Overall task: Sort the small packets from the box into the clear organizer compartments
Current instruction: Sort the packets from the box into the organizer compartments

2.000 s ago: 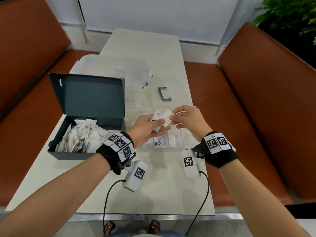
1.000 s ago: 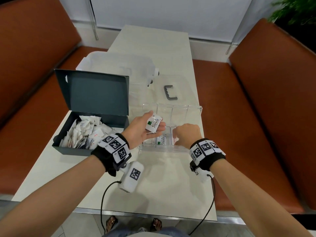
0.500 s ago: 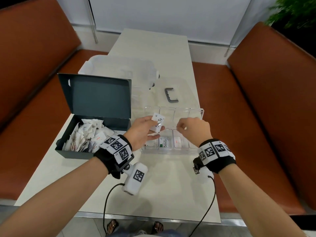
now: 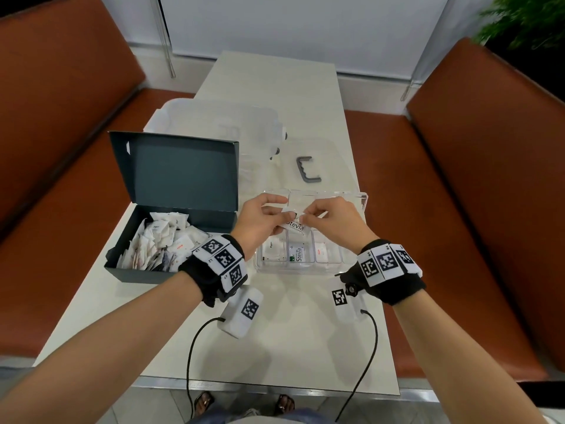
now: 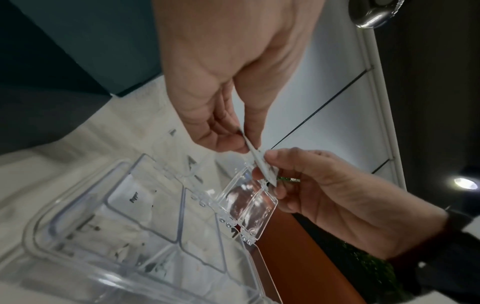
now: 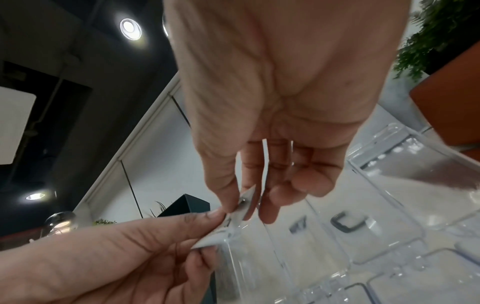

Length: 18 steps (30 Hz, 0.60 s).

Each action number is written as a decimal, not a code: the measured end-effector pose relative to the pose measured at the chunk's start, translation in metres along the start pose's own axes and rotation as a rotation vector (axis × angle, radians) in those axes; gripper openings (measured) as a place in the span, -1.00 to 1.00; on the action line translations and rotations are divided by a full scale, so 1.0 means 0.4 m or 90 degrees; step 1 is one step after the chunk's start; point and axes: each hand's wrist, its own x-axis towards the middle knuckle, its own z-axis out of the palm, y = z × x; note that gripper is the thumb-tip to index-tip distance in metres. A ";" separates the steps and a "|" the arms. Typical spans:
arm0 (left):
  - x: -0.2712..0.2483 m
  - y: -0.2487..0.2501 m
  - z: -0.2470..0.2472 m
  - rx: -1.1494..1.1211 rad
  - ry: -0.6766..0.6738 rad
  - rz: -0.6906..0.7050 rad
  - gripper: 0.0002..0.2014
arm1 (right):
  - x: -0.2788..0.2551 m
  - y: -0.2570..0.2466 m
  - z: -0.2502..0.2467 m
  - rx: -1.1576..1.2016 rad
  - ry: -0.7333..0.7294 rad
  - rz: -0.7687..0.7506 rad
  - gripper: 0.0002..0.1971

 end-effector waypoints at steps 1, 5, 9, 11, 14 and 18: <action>0.002 0.001 -0.001 0.007 -0.006 0.002 -0.68 | 0.000 -0.001 0.000 0.011 -0.001 0.000 -0.92; 0.005 0.002 0.000 0.066 -0.041 0.016 -0.71 | -0.004 -0.006 0.000 0.047 -0.013 0.007 -0.94; 0.005 -0.003 -0.004 0.011 -0.031 0.017 -0.83 | -0.005 -0.005 -0.002 0.128 0.006 0.066 -0.92; 0.004 -0.005 -0.003 -0.041 -0.003 0.012 -0.90 | -0.009 -0.009 -0.001 0.181 -0.009 0.131 -0.90; 0.005 -0.009 0.004 -0.096 0.012 -0.005 -0.89 | -0.019 -0.021 0.012 0.372 -0.021 0.171 -0.90; -0.001 -0.021 0.004 0.037 -0.051 -0.013 -0.91 | -0.009 -0.011 0.014 0.478 0.117 0.197 -0.83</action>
